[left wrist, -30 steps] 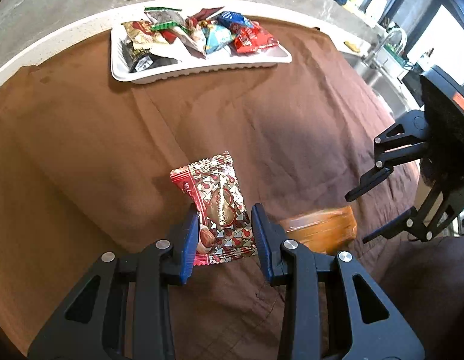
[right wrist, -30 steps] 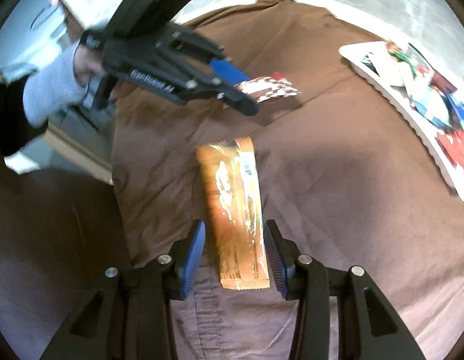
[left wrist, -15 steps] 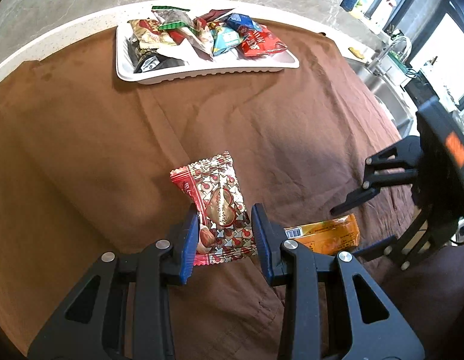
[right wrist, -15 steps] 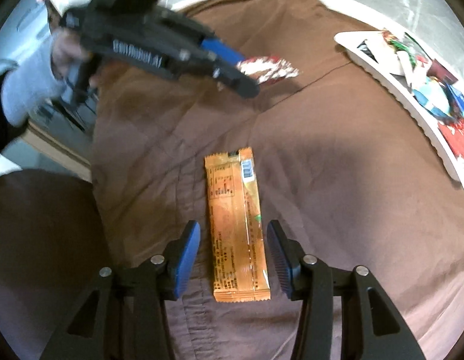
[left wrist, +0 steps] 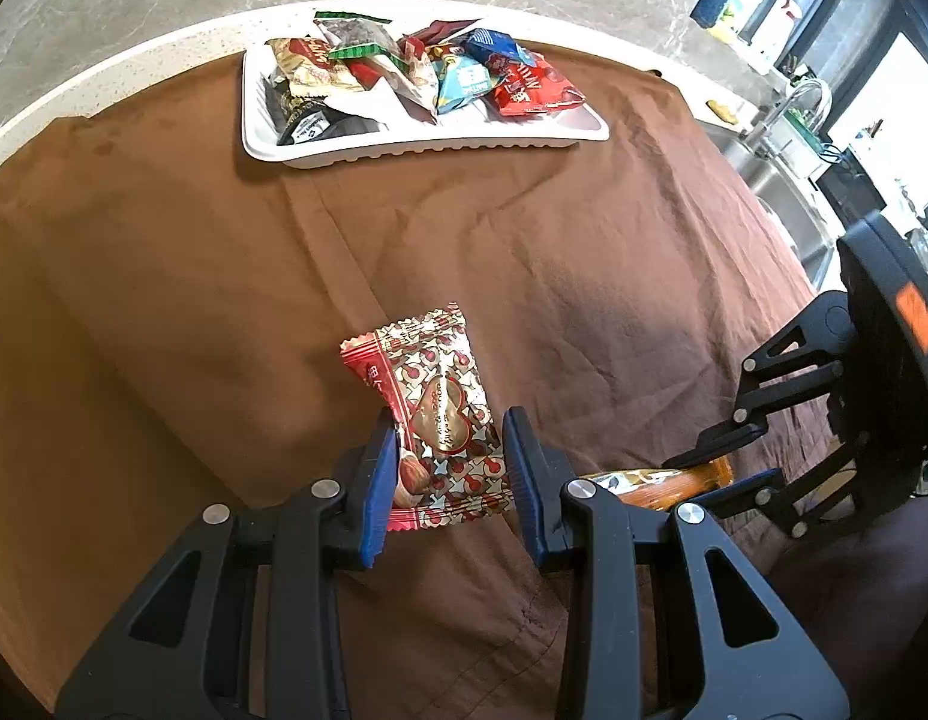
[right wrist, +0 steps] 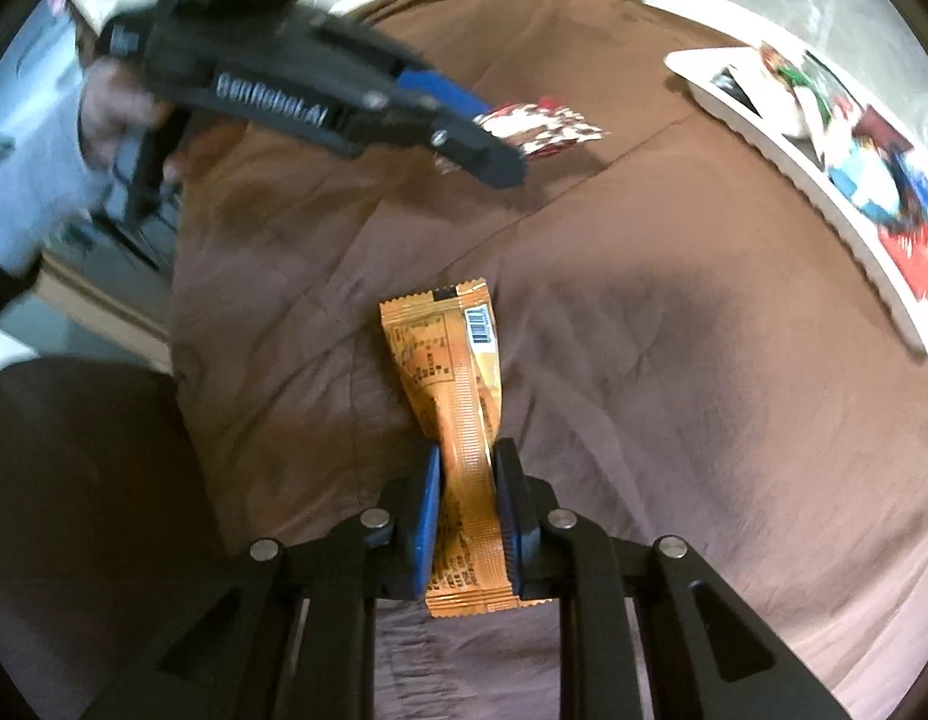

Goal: Organize snacks
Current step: 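Grasp the red-white chocolate packet with the left tool while the right tool grasps the orange bar, then carry both snacks over the tray and open both tools to release them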

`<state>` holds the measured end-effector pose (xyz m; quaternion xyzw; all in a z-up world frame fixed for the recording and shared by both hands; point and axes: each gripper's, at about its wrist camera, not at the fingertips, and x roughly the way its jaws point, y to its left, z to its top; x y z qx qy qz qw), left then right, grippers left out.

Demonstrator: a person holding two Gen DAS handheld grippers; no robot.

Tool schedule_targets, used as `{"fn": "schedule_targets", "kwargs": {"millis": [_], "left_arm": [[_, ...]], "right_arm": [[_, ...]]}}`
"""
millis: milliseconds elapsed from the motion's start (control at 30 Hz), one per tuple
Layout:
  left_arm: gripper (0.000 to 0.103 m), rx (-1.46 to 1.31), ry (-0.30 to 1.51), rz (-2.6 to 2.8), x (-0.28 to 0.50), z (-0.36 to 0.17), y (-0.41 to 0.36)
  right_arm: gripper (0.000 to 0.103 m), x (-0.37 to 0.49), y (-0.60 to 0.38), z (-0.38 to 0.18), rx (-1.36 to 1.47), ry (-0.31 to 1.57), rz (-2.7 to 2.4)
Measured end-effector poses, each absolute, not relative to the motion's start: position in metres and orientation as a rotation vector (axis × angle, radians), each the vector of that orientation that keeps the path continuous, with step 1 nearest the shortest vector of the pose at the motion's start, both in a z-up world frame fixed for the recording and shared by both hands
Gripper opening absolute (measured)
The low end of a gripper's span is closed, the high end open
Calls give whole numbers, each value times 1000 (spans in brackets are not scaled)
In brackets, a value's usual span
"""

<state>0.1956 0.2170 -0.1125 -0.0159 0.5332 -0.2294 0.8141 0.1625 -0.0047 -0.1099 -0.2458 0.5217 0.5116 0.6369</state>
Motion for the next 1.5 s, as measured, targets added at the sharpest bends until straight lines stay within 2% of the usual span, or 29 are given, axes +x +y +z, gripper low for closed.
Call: {"fn": "schedule_targets", "kwargs": {"millis": [367, 800, 1500], "left_arm": [[32, -89, 1117, -487, 207, -105, 218], [32, -136, 1071, -498, 268, -79, 210], [32, -232, 1007, -450, 430, -58, 185]], "right_arm": [[20, 215, -44, -94, -168, 1256, 1105], [20, 301, -72, -46, 182, 1137, 995], [21, 440, -78, -39, 421, 1033, 734]]}}
